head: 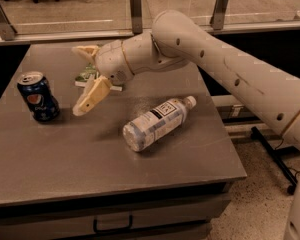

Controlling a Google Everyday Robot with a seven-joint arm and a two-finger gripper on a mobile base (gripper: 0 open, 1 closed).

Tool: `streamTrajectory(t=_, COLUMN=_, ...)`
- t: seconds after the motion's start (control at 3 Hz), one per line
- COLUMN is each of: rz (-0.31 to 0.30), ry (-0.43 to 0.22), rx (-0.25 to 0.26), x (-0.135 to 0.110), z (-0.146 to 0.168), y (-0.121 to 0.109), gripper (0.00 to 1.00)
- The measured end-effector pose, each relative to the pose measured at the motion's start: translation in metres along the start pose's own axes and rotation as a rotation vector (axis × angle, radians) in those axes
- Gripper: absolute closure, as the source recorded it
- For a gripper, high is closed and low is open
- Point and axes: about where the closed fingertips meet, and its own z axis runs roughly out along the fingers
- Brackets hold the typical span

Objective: Move pepsi can near blue plastic bottle

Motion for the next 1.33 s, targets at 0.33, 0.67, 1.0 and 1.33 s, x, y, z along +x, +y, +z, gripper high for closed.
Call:
streamTrajectory(t=0.33, rz=-0.005, ry=-0.056, rx=-0.05, x=-0.006, z=0.026, y=-0.012, gripper=0.0)
streamTrajectory(t=0.67, rz=0.011, ry=-0.112, rx=-0.125, x=-0.005, z=0.062, y=-0.005, gripper=0.0)
streamTrajectory(t=1.0, rz=0.031, ry=-0.205, rx=-0.225, x=0.007, z=0.091, y=0.006, gripper=0.17)
streamTrajectory(t=1.33, rz=0.041, ry=-0.258, rx=-0.286, x=0.017, z=0.101, y=0.009, gripper=0.4)
